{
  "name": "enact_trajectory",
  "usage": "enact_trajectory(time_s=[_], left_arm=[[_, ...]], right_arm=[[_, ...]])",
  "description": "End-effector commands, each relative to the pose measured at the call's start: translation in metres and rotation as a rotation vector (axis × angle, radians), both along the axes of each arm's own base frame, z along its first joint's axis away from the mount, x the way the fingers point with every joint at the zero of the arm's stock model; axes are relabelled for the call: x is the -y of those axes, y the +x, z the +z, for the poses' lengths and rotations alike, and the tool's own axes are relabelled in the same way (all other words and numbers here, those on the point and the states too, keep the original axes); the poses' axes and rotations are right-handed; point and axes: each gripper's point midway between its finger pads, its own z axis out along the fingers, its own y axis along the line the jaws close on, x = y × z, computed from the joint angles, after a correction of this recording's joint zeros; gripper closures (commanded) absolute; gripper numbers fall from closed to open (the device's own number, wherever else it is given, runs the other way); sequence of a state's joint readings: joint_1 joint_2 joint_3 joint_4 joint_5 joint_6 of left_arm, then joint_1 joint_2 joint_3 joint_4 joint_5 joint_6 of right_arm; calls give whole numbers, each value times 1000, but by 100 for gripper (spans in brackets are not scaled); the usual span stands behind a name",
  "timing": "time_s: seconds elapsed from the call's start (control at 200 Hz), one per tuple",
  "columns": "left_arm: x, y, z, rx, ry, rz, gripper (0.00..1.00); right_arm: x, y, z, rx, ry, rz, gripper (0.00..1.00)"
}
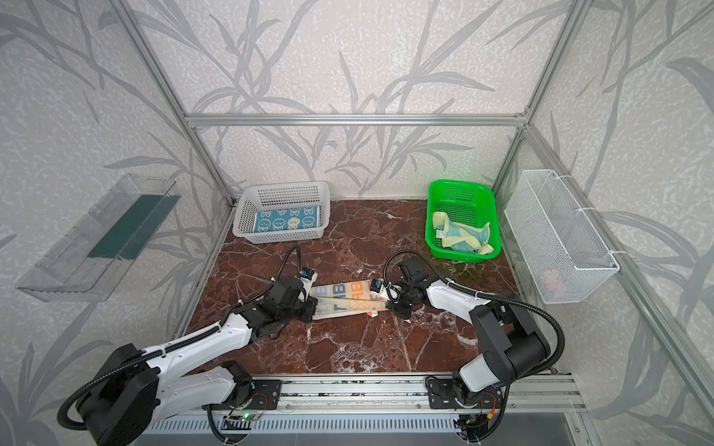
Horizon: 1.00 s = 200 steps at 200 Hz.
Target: Fold and stack the towels
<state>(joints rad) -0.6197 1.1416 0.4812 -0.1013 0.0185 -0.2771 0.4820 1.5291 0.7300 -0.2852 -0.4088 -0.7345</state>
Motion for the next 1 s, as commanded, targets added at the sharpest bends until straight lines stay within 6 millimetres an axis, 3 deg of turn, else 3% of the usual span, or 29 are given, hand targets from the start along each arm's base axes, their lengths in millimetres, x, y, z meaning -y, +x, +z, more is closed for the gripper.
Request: enact_trajectory(time_s=[0.0,0.11,0.24,0.335,0.525,0.57,0.61,0.785,0.995], left_arm=[[1,-2,-6,-33,-10,16,98],[4,-7,-4,-64,-15,2,76],[3,-11,1,-63,-24,6,55],[-3,-12,6,-51,-22,29,46],[-6,-14,30,9,-92,60,34],[-6,-14,36,34,-121,68,16],[-8,-14,41,50,-142,85,8],[-16,-8,51,64,-173,172,1],[-15,0,25,-74,-136,256,1]], right_arm=[[1,3,0,-8,-39,-14,93],[1,6,4,0,-42,-26,71],[0,4,10,27,-23,-17,54],[2,5,15,57,-15,-26,49],[1,10,36,123,21,-57,47],[0,11,43,133,40,-69,47],[-2,15,49,148,61,-93,47],[-14,31,75,132,153,-237,49],[-46,33,85,83,178,-359,50]])
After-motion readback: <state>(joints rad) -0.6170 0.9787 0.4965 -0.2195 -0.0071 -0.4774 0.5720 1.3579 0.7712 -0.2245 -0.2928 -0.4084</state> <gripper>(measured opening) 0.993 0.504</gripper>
